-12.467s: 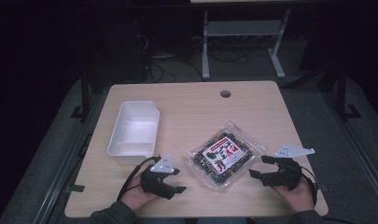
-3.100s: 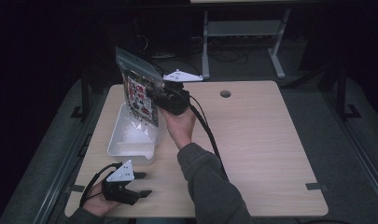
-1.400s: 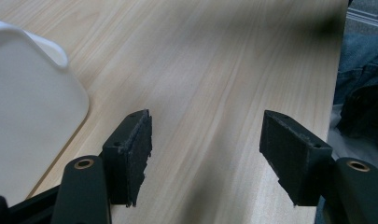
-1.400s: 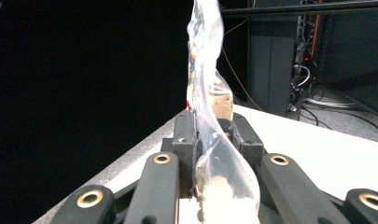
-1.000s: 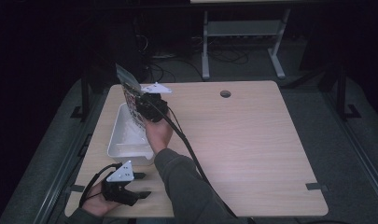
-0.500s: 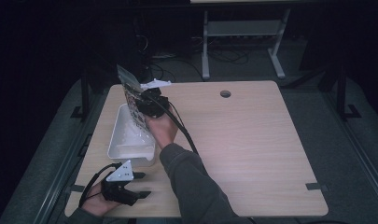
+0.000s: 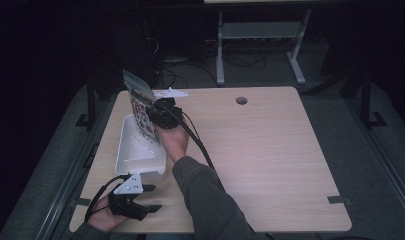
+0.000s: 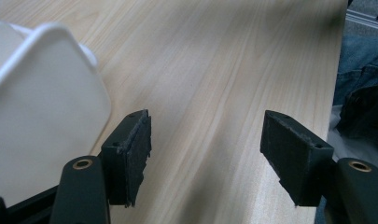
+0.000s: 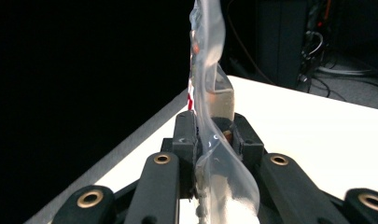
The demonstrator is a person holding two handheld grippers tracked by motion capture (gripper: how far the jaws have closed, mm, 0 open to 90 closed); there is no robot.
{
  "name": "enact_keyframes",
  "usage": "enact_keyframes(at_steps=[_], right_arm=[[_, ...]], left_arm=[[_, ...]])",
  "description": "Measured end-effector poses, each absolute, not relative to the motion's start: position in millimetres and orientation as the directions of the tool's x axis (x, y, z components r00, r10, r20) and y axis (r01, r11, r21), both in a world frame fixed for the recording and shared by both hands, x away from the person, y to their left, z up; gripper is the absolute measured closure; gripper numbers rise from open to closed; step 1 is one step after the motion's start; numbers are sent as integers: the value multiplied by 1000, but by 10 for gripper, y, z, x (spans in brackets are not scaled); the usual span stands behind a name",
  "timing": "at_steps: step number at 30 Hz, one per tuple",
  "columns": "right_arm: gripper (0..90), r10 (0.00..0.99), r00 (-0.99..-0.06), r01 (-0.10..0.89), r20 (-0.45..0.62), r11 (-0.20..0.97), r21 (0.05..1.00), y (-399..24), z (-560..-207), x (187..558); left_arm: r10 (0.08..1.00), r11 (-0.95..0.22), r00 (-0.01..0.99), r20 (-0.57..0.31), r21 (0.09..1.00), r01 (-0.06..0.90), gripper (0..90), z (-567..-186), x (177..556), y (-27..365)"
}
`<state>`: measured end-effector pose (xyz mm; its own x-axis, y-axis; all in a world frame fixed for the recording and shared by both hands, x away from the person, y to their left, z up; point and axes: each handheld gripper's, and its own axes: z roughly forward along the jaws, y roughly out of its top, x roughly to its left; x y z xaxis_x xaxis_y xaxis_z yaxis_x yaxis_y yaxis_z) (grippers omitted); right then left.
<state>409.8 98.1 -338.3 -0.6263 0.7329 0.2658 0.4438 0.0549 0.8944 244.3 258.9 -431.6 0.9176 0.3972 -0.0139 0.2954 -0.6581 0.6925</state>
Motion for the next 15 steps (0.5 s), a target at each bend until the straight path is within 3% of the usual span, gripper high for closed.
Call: enact_keyframes(at_steps=[8, 15], right_arm=[[751, 769, -561, 444, 305, -31, 895, 1085, -3558, 3963], [751, 810, -560, 337, 172, 32, 941, 1118, -3687, 3820]], left_arm=[[395, -660, 919, -17, 690, 296, 330, -4319, 2442, 2590], [392, -661, 920, -17, 690, 295, 329, -4319, 2442, 2589]])
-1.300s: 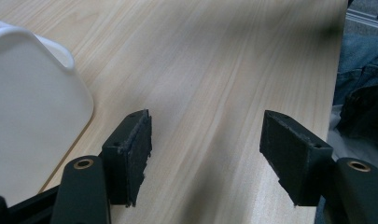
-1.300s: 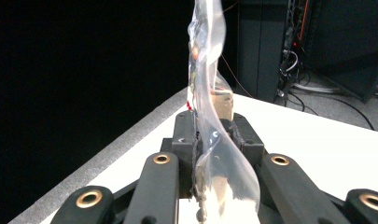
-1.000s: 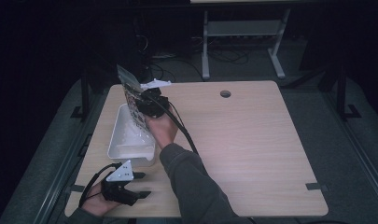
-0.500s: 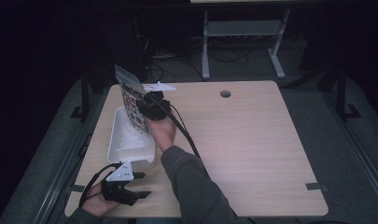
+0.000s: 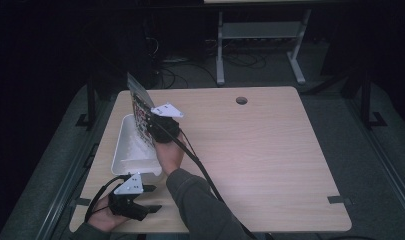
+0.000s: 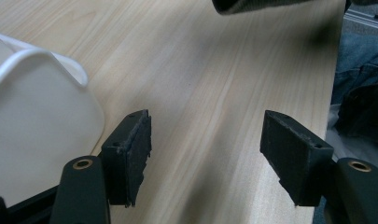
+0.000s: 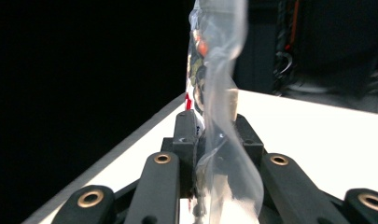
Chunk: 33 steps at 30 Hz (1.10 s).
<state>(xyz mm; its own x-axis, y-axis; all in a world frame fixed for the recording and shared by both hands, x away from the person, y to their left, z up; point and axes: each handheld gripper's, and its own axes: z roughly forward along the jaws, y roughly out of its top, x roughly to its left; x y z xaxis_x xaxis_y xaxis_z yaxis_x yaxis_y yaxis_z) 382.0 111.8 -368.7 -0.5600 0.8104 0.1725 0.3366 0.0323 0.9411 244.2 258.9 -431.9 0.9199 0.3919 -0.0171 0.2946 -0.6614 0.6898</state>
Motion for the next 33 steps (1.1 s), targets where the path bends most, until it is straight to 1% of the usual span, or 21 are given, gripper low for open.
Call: enact_keyframes(at_steps=[1, 2, 3, 5, 9, 15, 18, 20, 21, 25, 26, 27, 28, 29, 30, 31, 32, 33], right_arm=[[751, 810, -560, 337, 172, 32, 941, 1118, -3687, 3820], [750, 826, -546, 314, 138, 49, 948, 1121, -3705, 3788], [750, 826, -546, 314, 138, 49, 948, 1121, -3705, 3788], [746, 854, -511, 289, 100, 62, 955, 1134, -3717, 3763], [745, 870, -483, 293, 104, 48, 955, 1113, -3726, 3761], [744, 860, -492, 305, 138, 22, 952, 1091, -3736, 3762], [736, 850, -511, 295, 128, 33, 955, 1079, -3739, 3770], [717, 826, -538, 318, 164, 18, 948, 1010, -3739, 3828], [717, 826, -538, 318, 164, 18, 948, 1010, -3739, 3828], [654, 787, -579, 358, 212, 13, 933, 910, -3751, 3912], [625, 777, -590, 368, 219, 17, 930, 900, -3759, 3925], [625, 777, -590, 368, 219, 17, 930, 900, -3759, 3925], [570, 764, -604, 380, 229, 23, 925, 887, -3779, 3940], [544, 757, -609, 387, 236, 24, 922, 880, -3789, 3949], [544, 757, -609, 387, 236, 24, 922, 880, -3789, 3949], [494, 745, -619, 393, 249, 20, 919, 862, -3802, 3958], [472, 739, -623, 397, 257, 16, 918, 853, -3803, 3960], [472, 739, -623, 397, 257, 16, 918, 853, -3803, 3960]], left_arm=[[392, -662, 920, -18, 688, 296, 330, -4321, 2441, 2586], [390, -664, 921, -17, 688, 294, 330, -4320, 2438, 2584], [388, -665, 921, -15, 688, 291, 330, -4319, 2437, 2582], [389, -664, 921, -16, 689, 292, 329, -4318, 2436, 2580], [389, -664, 921, -17, 687, 293, 329, -4322, 2438, 2583], [388, -664, 921, -18, 688, 293, 329, -4322, 2439, 2583], [387, -665, 922, -17, 688, 292, 329, -4323, 2439, 2581], [385, -665, 923, -18, 687, 291, 329, -4326, 2441, 2579], [384, -666, 923, -18, 687, 291, 329, -4326, 2441, 2579], [385, -664, 923, -20, 689, 292, 329, -4329, 2443, 2577], [385, -663, 923, -20, 689, 292, 329, -4328, 2443, 2577], [385, -663, 923, -20, 689, 291, 329, -4329, 2443, 2576], [385, -663, 923, -20, 689, 292, 329, -4329, 2443, 2576], [384, -664, 923, -20, 689, 291, 329, -4329, 2443, 2575], [384, -664, 923, -20, 689, 291, 329, -4329, 2442, 2574], [382, -665, 924, -20, 688, 290, 329, -4329, 2441, 2572], [382, -665, 924, -20, 688, 290, 329, -4329, 2441, 2572], [381, -665, 924, -20, 688, 289, 329, -4329, 2440, 2571]])
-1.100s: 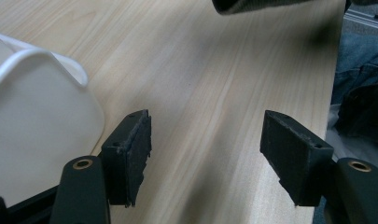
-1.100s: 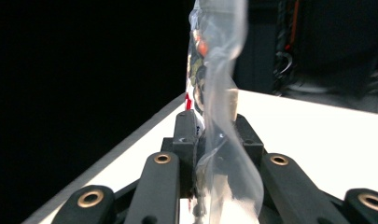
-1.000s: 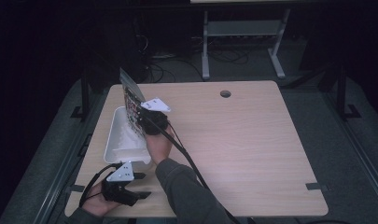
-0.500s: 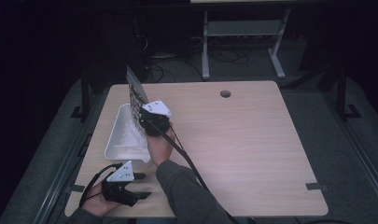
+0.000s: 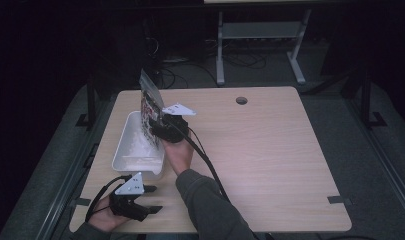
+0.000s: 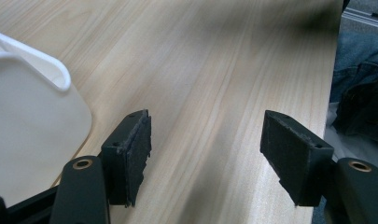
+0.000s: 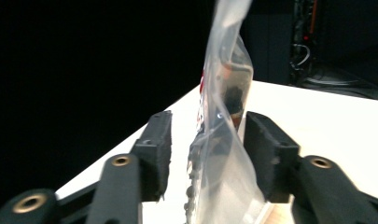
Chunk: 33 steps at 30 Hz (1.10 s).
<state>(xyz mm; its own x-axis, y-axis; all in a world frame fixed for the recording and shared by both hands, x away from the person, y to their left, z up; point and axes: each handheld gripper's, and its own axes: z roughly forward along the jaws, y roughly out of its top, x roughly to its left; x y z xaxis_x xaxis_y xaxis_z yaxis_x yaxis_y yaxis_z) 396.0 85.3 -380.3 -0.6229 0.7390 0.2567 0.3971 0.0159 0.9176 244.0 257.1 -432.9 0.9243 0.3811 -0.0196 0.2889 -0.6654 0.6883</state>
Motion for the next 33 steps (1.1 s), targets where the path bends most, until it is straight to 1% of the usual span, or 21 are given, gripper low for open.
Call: enact_keyframes(at_steps=[2, 3, 4, 9, 19, 28, 33], right_arm=[[432, 722, -633, 413, 280, 10, 910, 820, -3807, 3959], [432, 722, -633, 413, 280, 10, 910, 820, -3807, 3959], [421, 706, -640, 429, 304, 0, 903, 792, -3810, 3956], [403, 685, -658, 433, 313, 5, 901, 730, -3786, 3914], [382, 664, -673, 438, 326, 3, 899, 557, -3758, 3841], [367, 615, -715, 438, 334, 21, 899, 400, -3767, 3712], [364, 604, -719, 442, 343, 17, 897, 307, -3764, 3671]], left_arm=[[380, -665, 925, -20, 689, 288, 328, -4328, 2441, 2569], [381, -665, 925, -20, 689, 289, 328, -4328, 2440, 2568], [381, -664, 924, -21, 690, 289, 327, -4327, 2440, 2568], [377, -663, 926, -21, 693, 285, 327, -4324, 2435, 2561], [369, -669, 929, -18, 689, 279, 325, -4329, 2426, 2533], [370, -667, 929, -22, 690, 282, 323, -4334, 2425, 2524], [371, -667, 928, -22, 689, 283, 322, -4336, 2428, 2523]])
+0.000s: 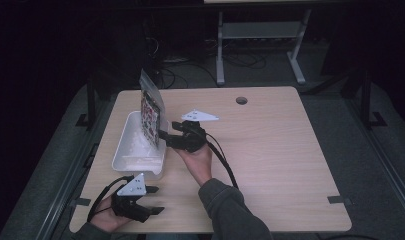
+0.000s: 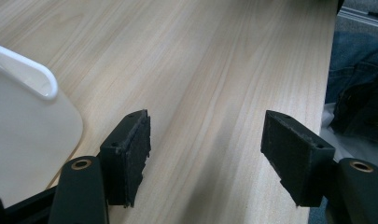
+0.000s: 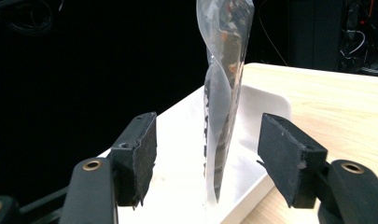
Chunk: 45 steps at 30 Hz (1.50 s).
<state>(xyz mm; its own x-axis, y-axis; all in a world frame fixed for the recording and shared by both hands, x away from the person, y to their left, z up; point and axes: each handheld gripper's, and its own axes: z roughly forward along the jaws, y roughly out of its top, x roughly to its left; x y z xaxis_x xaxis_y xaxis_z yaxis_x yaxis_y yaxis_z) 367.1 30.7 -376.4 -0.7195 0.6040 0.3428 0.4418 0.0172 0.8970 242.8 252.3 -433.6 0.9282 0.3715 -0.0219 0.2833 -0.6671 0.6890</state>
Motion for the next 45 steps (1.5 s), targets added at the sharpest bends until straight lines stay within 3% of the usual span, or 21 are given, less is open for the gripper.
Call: enact_keyframes(at_steps=[34, 45], right_arm=[[320, 635, -680, 487, 367, 17, 873, -701, -3886, 3371], [315, 640, -640, 527, 424, -35, 849, -1094, -3946, 3266]], left_arm=[[346, -657, 937, -43, 702, 274, 288, -4333, 2424, 2408], [346, -659, 937, -42, 701, 275, 267, -4338, 2433, 2390]])
